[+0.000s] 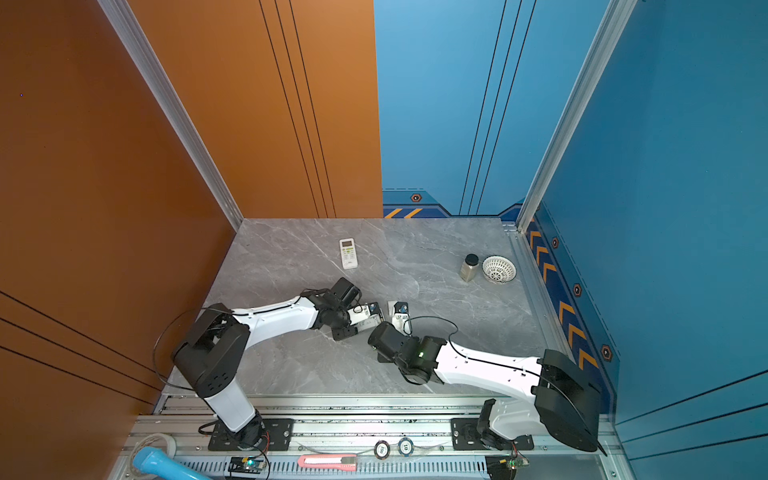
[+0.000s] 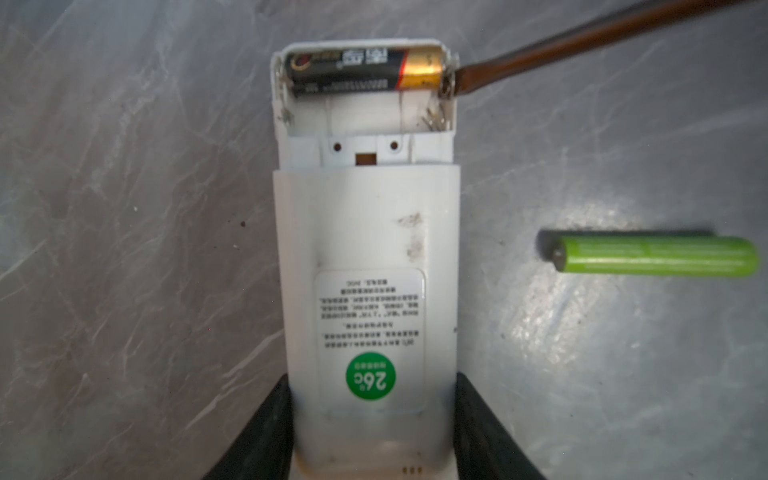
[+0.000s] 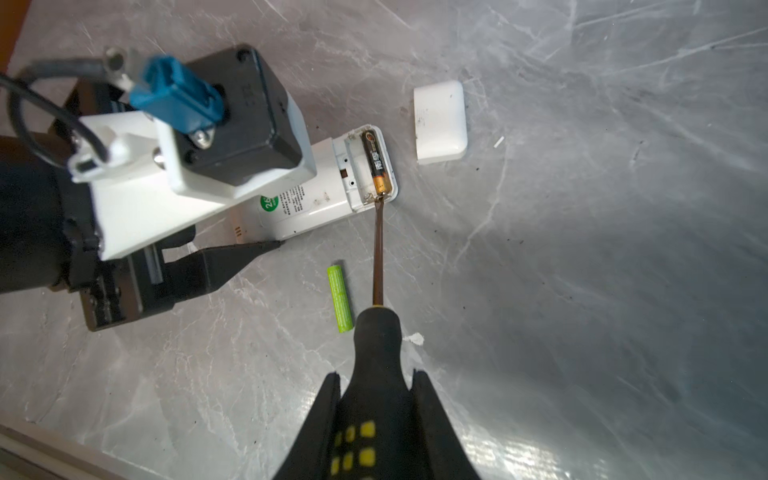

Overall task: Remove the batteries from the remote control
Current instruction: 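Press the screwdriver tip against the black-gold battery end with the right gripper, then pry the black-gold battery up and out with the screwdriver tip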

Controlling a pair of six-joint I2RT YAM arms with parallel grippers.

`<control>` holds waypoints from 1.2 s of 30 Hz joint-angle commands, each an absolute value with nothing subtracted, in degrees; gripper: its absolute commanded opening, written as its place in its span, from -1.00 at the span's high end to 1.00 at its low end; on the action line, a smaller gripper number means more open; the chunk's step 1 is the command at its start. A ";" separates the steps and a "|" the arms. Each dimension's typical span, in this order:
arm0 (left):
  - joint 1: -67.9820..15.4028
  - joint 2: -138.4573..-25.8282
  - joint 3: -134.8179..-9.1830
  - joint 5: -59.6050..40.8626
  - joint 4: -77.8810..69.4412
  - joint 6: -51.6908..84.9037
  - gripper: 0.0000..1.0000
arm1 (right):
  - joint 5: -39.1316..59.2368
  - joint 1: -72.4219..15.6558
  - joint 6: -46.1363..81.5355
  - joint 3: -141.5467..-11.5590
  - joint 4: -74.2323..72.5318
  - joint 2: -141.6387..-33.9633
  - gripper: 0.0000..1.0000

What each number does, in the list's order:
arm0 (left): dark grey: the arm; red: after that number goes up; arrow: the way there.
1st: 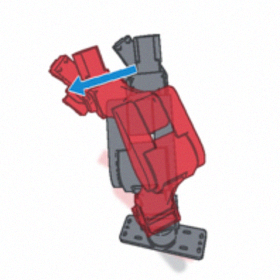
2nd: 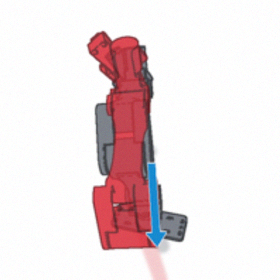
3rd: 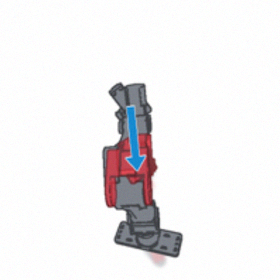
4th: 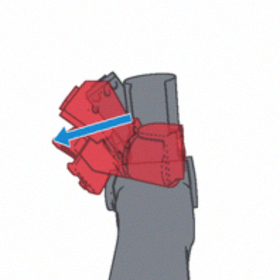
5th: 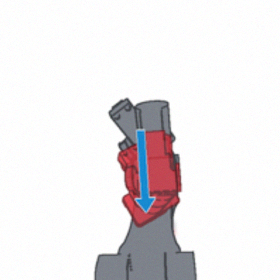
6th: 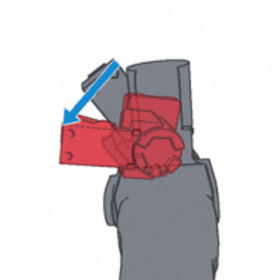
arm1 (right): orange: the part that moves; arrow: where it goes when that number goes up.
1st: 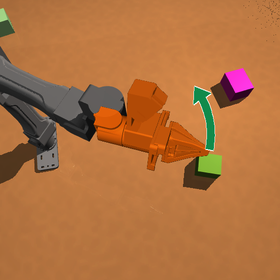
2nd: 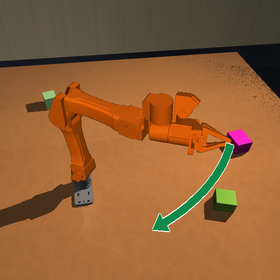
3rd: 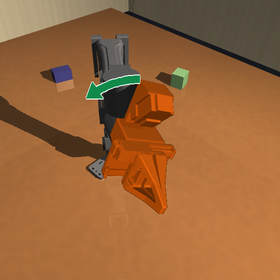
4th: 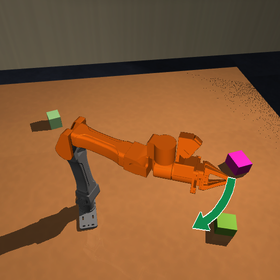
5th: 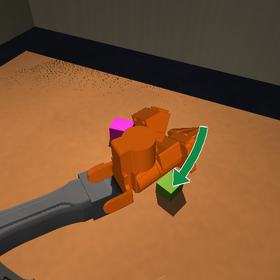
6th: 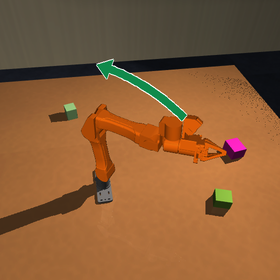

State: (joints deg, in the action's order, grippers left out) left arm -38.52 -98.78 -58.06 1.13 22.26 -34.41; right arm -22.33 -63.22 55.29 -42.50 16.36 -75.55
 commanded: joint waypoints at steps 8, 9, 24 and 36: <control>-39.42 -99.20 -60.55 -10.40 28.55 -36.48 0.65 | -34.20 -67.12 50.47 -37.14 1.19 -74.12 1.00; -39.38 -99.47 -60.78 -10.25 28.57 -36.35 0.65 | -34.89 -67.32 49.98 -36.76 0.38 -73.73 1.00; -38.54 -100.90 -61.60 -7.39 28.92 -34.37 0.62 | -39.34 -68.72 52.46 -35.65 5.78 -69.04 1.00; -38.41 -100.43 -61.76 -3.31 28.38 -34.61 0.59 | -34.03 -65.16 57.88 -35.05 13.00 -64.55 1.00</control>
